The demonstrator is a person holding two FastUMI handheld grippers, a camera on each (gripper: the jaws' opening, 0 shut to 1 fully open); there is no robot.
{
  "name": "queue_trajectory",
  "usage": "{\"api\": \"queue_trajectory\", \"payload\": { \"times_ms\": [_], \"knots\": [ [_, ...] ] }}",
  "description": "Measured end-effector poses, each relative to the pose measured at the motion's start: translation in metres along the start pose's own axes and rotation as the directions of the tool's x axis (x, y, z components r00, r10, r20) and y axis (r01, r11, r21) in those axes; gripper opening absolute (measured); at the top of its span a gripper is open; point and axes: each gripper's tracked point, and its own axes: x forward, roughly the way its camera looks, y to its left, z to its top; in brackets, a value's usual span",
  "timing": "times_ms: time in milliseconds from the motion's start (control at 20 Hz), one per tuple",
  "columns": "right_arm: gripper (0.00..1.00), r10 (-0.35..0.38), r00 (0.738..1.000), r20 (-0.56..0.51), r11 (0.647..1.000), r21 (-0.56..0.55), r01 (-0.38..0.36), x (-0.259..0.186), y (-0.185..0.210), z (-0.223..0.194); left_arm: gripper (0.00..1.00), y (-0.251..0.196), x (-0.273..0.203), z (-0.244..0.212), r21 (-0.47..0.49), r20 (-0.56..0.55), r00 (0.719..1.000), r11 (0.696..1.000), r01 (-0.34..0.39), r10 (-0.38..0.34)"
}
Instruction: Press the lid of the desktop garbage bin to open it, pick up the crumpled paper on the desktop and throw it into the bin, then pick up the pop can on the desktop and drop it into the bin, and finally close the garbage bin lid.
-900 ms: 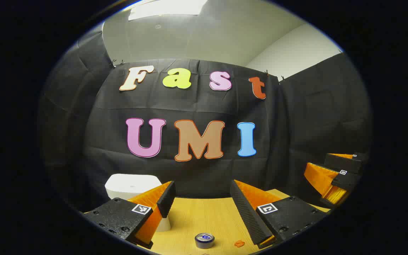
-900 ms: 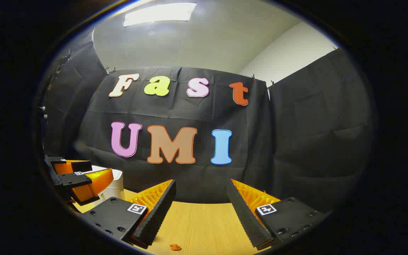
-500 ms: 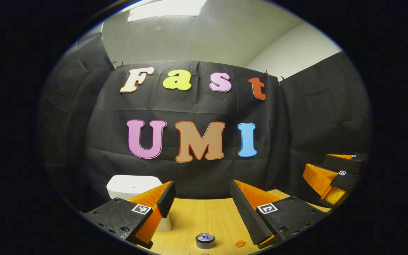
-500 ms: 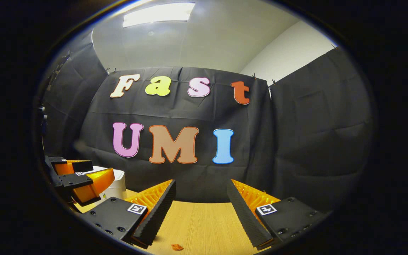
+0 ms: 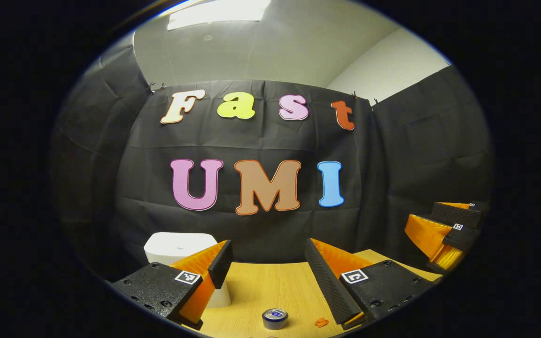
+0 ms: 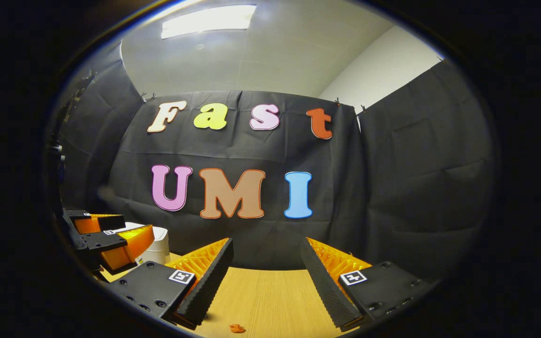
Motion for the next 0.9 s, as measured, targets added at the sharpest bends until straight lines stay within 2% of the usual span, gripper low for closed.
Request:
{"api": "queue_trajectory", "payload": {
  "times_ms": [900],
  "knots": [
    [0.96,0.043,0.999,-0.018,0.999,0.025,-0.043,0.01,0.004,-0.007,0.92,0.02,-0.007,0.002,0.014,0.008,0.997,0.997,-0.081,0.081]
  ]
}}
